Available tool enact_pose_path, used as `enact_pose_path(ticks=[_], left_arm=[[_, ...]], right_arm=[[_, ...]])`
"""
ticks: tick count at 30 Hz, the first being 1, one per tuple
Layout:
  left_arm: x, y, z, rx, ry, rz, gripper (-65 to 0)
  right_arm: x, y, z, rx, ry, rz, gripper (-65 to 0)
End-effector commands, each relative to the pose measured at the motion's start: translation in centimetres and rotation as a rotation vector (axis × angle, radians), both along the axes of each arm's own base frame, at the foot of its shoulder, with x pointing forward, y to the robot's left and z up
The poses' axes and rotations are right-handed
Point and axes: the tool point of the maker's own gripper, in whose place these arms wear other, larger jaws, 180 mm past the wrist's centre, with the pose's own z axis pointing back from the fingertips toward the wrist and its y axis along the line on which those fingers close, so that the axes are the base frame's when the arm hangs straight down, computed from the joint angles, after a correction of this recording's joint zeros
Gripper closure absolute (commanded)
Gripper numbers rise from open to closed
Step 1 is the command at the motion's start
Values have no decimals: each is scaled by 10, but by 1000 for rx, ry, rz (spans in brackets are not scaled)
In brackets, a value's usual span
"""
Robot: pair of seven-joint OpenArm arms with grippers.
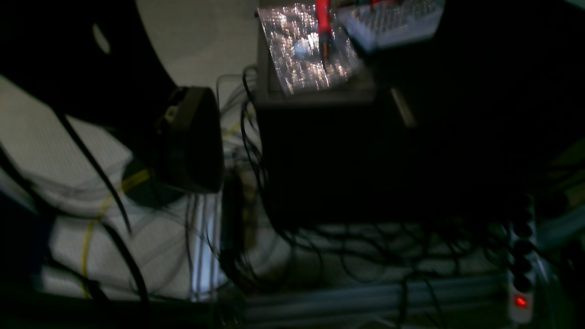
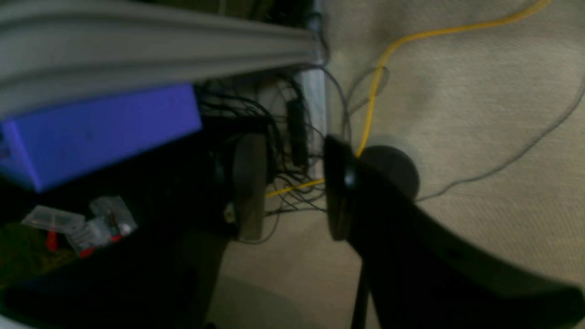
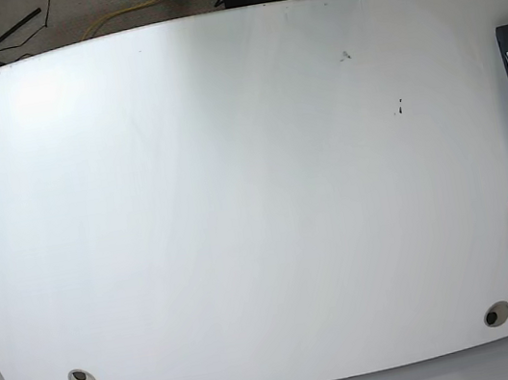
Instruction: Fold the T-shirt properly
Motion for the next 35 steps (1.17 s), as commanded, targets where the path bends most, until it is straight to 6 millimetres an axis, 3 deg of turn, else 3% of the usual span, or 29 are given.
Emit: enact_pose_path(ticks=[1,6,10,18,26,35], left_arm=[[0,1,-13,1,40,10,-440],[9,0,-37,-7,111,36,-440],[29,11,-43,7,113,41,-440],[44,13,-53,5,158,61,-440],[60,16,-55,41,152,70,-440],[60,11,-56,37,154,77,-443]], right_arm=[[8,4,-10,17,13,16,-195],[27,9,-28,-2,41,69,-195],[41,10,-39,-27,58,101,-195],[59,12,-56,-83,105,155,-195],[70,8,-61,-134,110,214,-198],[82,7,-62,-148,94,229,-200]])
